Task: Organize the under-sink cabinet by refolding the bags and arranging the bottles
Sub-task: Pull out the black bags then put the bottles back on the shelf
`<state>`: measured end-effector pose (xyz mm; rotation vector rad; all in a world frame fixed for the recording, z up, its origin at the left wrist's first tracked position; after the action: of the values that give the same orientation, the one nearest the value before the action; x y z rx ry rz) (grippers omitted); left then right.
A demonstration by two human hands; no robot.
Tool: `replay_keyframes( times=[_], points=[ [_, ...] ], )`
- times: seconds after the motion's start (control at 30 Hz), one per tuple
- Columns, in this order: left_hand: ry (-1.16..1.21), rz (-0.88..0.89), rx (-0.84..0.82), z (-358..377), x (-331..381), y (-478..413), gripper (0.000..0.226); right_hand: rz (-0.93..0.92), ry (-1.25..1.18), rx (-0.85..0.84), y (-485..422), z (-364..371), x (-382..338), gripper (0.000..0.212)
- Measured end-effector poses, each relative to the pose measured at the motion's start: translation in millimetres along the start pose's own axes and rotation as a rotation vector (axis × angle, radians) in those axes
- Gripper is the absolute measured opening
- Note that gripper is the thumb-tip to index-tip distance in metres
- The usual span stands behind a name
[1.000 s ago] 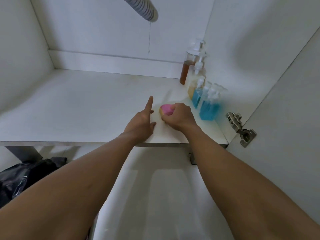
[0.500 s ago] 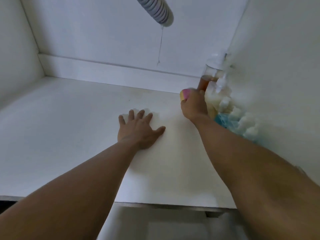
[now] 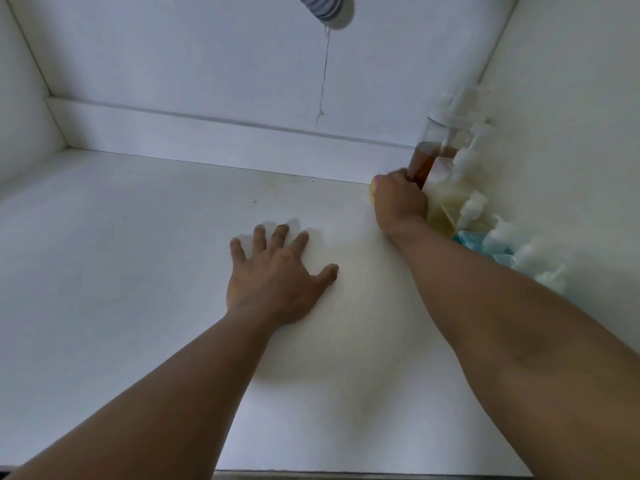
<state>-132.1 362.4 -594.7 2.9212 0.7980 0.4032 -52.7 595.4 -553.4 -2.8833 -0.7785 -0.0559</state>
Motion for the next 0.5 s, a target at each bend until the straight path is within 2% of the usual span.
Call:
replay_keyframes(
  times=[0.17, 0.27, 0.37, 0.5],
  points=[
    [0.018, 0.001, -0.005, -2.5, 1.2, 2.3, 0.086, -0.039, -0.161, -0.017, 22.5, -0.4, -0.2, 0.034],
    [0.022, 0.002, -0.011, -5.1, 2.9, 4.4, 0.084, -0.032, -0.250, -0.085, 61.0, 0.5, -4.7, 0.036],
    [0.072, 0.028, 0.016, -10.7, 4.4, 15.8, 0.073, -0.036, -0.228, -0.216, 108.8, -9.4, -11.1, 0.030],
    [0.158, 0.057, -0.007, -15.4, -9.1, 53.0, 0.056, -0.090, -0.242, -0.269, 165.5, -42.5, -27.3, 0.021]
  ],
)
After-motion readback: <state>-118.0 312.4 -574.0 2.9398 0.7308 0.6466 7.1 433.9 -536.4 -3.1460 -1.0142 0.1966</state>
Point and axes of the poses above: each hand's wrist, its own y-axis away from the middle knuckle, its own z-axis out of the palm, x = y × z, the point moved 3 cm from there along -y, towards the middle knuckle, and after that the axes turned 14 degrees about -x, right-handed, at the moved point
